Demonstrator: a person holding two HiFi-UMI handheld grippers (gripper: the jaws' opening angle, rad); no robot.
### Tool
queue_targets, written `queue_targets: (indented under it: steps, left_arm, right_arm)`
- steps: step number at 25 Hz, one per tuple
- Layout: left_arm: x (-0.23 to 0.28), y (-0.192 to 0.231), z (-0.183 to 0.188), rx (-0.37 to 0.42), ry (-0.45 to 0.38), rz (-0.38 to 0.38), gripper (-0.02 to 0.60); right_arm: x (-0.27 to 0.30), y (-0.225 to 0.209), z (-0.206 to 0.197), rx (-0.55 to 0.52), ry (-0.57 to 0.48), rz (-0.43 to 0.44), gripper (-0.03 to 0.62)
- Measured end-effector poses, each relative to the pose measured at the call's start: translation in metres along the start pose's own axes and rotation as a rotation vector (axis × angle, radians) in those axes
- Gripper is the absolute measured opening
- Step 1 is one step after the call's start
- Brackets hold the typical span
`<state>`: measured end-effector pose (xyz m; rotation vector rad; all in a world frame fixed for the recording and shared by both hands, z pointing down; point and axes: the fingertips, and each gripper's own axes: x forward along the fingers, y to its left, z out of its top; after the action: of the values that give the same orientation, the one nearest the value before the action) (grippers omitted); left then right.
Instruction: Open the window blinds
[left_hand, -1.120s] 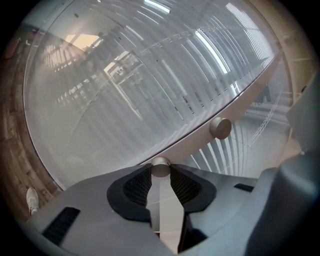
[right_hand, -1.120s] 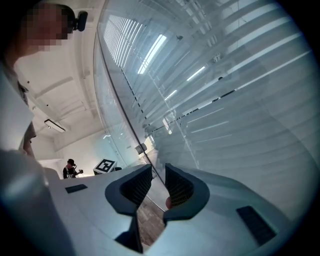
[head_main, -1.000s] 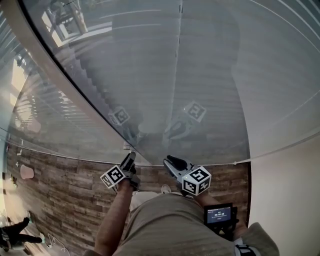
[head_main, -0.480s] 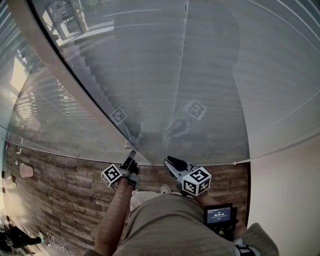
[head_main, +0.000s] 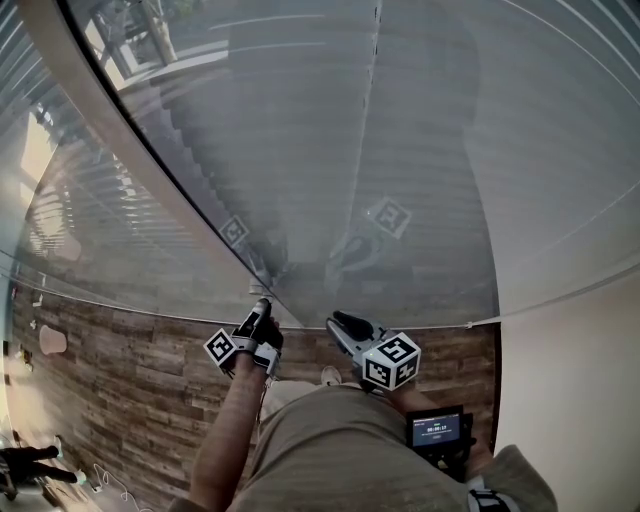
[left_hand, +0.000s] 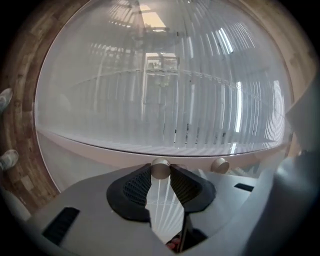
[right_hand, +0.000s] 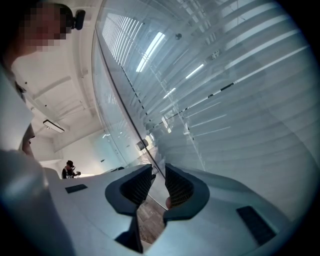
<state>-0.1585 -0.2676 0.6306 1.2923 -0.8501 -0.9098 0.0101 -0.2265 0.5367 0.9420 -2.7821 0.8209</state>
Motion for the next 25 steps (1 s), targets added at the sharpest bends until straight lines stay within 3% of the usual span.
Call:
queue_targets:
  steps: [3,6,9,14,16,20,25]
  left_arm:
    - [0.001,-0.002,0.001,-0.013,-0.009,-0.018,0.130]
    - [0.001,-0.007,0.003,0.164,-0.009,0.032,0.130]
    - [0.004,-0.012,0.005,0.489,0.019,0.146,0.165]
    - [0.002,-0.016,-0.002,1.163,0.122,0.424,0.190]
    - [0.003,-0.020,-0.001,1.325,0.132,0.515,0.189]
    - [0.007,-0.026,0.000,1.451,0.133,0.579,0.159]
    - [0.008,-0.026,0.001,1.400,0.120,0.571,0.132]
  right_arm:
    - [0.000,0.002,0.000,0.001,0.001,0.003,0.091]
    - [0.000,0.002,-0.001,0.004,0.004,0.006,0.091]
    - [0.000,0.001,0.000,0.003,0.004,0.006,0.091]
    - [0.000,-0.001,0.000,0.009,0.008,0.000,0.091]
    - [0.002,0.001,0.005,0.010,0.011,-0.002,0.091]
    - [0.002,0.001,0.012,0.019,0.007,-0.007,0.091]
    - [0.000,-0.003,0.012,0.025,0.002,-0.013,0.091]
